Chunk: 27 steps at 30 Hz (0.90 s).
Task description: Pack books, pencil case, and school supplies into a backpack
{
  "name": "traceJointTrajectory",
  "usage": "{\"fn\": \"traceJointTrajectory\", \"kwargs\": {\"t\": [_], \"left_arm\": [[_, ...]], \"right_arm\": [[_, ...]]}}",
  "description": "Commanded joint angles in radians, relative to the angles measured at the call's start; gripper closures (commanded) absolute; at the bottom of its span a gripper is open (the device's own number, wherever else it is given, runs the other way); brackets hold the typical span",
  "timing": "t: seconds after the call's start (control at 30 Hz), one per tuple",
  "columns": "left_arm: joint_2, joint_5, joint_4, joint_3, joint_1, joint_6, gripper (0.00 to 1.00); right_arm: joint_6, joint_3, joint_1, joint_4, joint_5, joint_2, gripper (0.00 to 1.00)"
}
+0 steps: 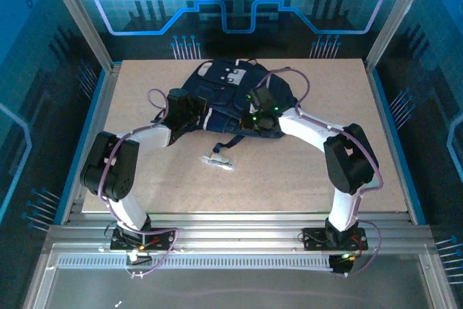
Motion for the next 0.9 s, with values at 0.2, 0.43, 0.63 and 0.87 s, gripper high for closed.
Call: {"fn": "traceJointTrajectory", "kwargs": {"t": [0.2, 0.43, 0.63, 0.87], "left_arm": [[0.089, 0.192, 0.023, 0.134, 0.12, 0.128, 1.0], [0.163, 0.26, -0.078, 0.271, 0.156, 0.27, 1.0], [0.283, 0.332, -0.133, 0.445, 0.155, 0.309, 1.0], [0.371, 0.423, -0.267, 0.609, 0.14, 0.357, 0.35]], "right_arm": [[-0.368, 0.02, -0.177, -0.412, -0.015, -0.035, 1.0], [-0.48, 0.138, -0.233, -0.563, 0.156, -0.033, 1.0], [-0.467, 0.196, -0.184, -0.496, -0.118, -0.01, 1.0], [-0.345, 0.273, -0.077, -0.315, -0.398, 0.091, 1.0]]}}
